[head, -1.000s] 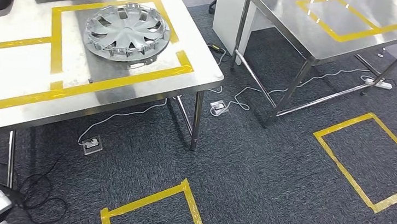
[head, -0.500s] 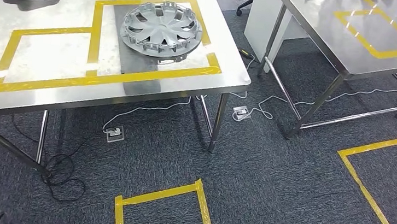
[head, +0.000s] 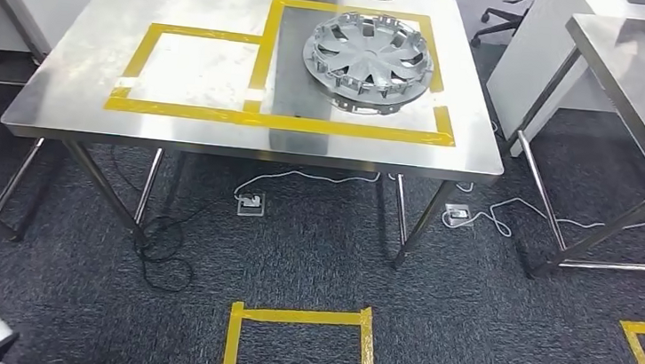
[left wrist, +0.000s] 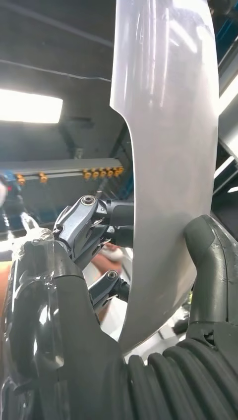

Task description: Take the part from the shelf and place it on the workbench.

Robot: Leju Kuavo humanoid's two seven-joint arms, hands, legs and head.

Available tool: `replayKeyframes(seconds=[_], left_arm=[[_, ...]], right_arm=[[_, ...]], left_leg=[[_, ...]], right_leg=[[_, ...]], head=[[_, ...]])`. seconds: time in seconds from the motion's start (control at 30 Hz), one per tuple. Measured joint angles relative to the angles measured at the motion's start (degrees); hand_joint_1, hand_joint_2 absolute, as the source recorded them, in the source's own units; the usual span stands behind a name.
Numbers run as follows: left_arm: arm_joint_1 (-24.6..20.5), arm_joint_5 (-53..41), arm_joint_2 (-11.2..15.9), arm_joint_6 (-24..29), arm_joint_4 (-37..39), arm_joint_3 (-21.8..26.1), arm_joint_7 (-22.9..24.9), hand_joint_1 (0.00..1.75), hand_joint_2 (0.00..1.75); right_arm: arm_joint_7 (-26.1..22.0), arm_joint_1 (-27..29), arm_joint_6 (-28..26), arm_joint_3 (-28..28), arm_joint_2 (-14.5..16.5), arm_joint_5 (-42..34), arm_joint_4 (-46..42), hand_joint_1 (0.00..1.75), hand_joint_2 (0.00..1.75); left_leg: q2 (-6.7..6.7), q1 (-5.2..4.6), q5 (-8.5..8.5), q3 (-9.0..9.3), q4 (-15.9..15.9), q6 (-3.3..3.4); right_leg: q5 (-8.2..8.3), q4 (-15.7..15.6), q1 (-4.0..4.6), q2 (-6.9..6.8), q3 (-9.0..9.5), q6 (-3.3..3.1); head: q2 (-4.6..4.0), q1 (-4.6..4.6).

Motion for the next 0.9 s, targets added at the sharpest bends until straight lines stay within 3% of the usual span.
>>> replayKeyframes(seconds=[0.03,0.07,0.1,0.17,0.23,0.37,0.9], left_arm=[[0.1,0.0,0.0,0.0,0.0,0.0,0.0,1.75,1.75],[0.2,0.0,0.0,0.0,0.0,0.1,0.0,1.75,1.75],[0.3,0.1,0.0,0.0,0.0,0.1,0.0,1.75,1.75],[0.5,0.4,0.0,0.0,0.0,0.1,0.0,1.75,1.75],[0.5,0.5,0.0,0.0,0.1,0.2,0.0,1.75,1.75],[0.5,0.6,0.1,0.0,0.3,0.2,0.0,1.75,1.75],[0.5,1.7,0.1,0.0,1.2,0.4,1.1,1.75,1.75]], right_arm=[[0.0,-0.2,0.0,0.0,-0.1,0.0,0.0,0.0,0.0],[-0.1,-0.4,-0.1,0.0,-0.1,-0.1,0.0,0.0,0.0],[-0.1,-0.6,-0.1,0.0,0.0,-0.1,0.0,0.0,0.0],[-0.2,-0.6,-0.1,0.0,0.0,-0.1,0.0,0.0,0.0],[-0.1,-0.4,-0.1,0.0,-0.1,-0.1,0.0,0.0,0.0],[-0.1,-0.2,-0.2,0.0,0.0,-0.1,0.0,0.0,0.0],[-0.2,0.2,-0.2,0.0,0.0,-0.2,0.0,0.0,0.0]], left_leg=[[-0.22,0.07,0.13,-0.08,0.0,-0.19],[-0.22,0.11,0.03,-0.22,0.0,-0.18],[-0.08,0.15,-0.09,-0.33,0.1,-0.17],[0.56,0.14,-0.41,-0.3,0.1,-0.09],[1.16,0.17,-0.36,-0.04,0.0,-0.33],[1.85,0.16,-0.32,0.32,-0.3,-0.46],[2.07,0.1,-0.63,0.36,-0.3,-0.58]], right_leg=[[0.58,-1.9,0.27,0.14,0.72,-0.45],[0.44,-2.8,0.38,0.22,0.94,-0.07],[0.51,-3.3,0.41,0.33,0.99,0.82],[0.31,-3.8,0.4,0.61,1.1,1.86],[0.39,-3.8,0.45,1.03,1.24,1.45],[0.51,-3.7,0.43,1.65,1.38,1.34],[0.28,-3.8,0.36,1.92,1.45,1.15]], head=[[0.0,-0.02],[0.0,-0.04],[0.0,-0.1],[0.0,-0.26],[0.0,-0.57],[0.0,-0.73],[0.0,-0.7]])
